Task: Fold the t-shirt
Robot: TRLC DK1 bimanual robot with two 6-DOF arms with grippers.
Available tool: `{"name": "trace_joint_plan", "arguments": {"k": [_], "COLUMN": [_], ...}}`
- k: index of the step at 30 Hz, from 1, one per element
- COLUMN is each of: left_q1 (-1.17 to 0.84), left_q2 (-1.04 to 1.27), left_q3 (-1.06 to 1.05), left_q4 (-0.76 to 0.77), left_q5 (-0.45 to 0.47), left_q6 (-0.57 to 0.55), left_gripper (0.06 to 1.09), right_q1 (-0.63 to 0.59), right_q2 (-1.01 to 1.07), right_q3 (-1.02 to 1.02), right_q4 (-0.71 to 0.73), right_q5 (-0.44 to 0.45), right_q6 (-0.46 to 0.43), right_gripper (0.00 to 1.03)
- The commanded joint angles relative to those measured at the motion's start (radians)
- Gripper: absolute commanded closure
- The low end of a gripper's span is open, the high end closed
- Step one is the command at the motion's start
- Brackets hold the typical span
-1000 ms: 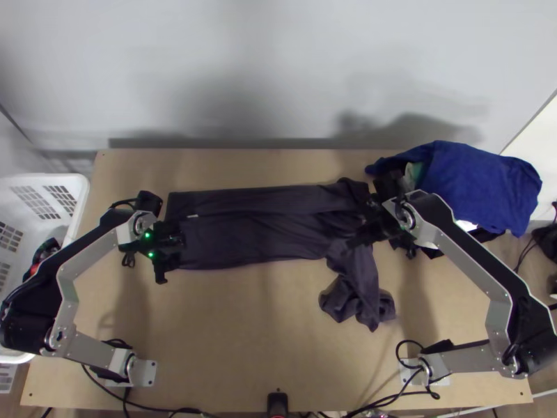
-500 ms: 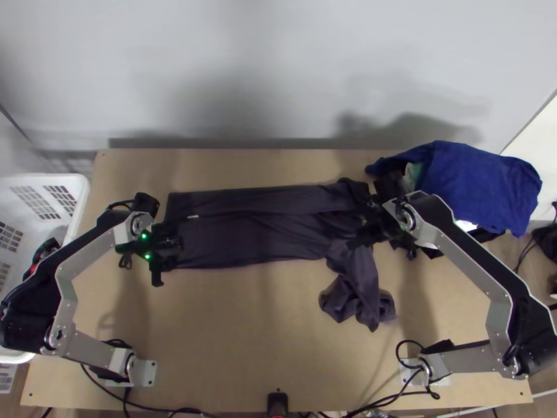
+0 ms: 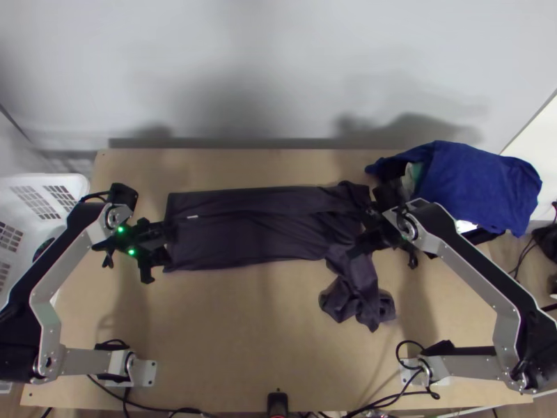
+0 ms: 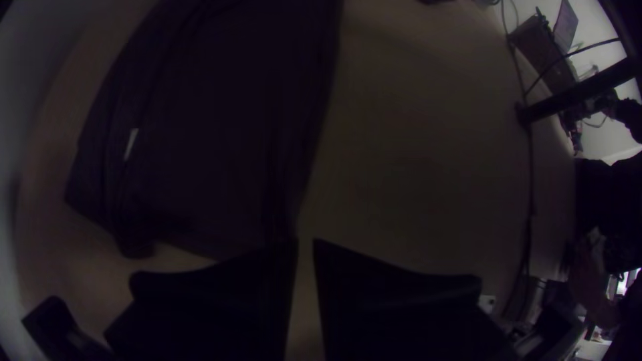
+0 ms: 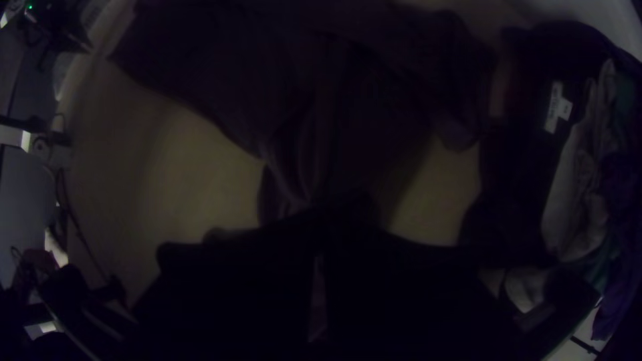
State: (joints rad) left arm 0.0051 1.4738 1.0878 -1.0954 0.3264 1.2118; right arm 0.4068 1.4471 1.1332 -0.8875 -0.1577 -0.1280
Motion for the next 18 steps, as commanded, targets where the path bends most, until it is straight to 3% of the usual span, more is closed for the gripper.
{"name": "trace_joint_plan", "arguments": {"k": [1, 2, 3, 4, 16, 18], "left_q1": [-0.002, -0.016, -0.028, -0.036, -0.057, -0.059], "left_q2": [-0.02, -0.018, -0.012, -0.004, 0.105, 0.111], "left_q3": [-0.029, -0.043, -0.062, -0.081, -0.129, -0.129], "left_q4": [0.02, 0.038, 0.062, 0.101, 0.318, 0.331], "left_q5": [0.02, 0.017, 0.01, -0.001, -0.078, -0.079], "left_q6": [-0.032, -0.037, -0.037, -0.038, -0.037, -0.037], "left_gripper": [0.58, 0.35, 0.25, 0.22, 0.21, 0.28], "right_q1": [0.007, 0.007, 0.009, 0.012, 0.013, 0.013], "right_q2": [-0.005, -0.002, 0.002, 0.007, 0.01, 0.009], "right_q3": [-0.004, 0.002, 0.007, 0.011, 0.03, 0.031], "right_q4": [0.007, 0.007, 0.007, 0.009, 0.007, 0.007], "right_q5": [-0.003, -0.003, -0.003, -0.003, -0.003, -0.003], "right_q6": [-0.002, -0.001, -0.001, -0.001, -0.001, -0.001], "right_gripper": [1.0, 1.0, 1.0, 1.0, 1.0, 1.0]}}
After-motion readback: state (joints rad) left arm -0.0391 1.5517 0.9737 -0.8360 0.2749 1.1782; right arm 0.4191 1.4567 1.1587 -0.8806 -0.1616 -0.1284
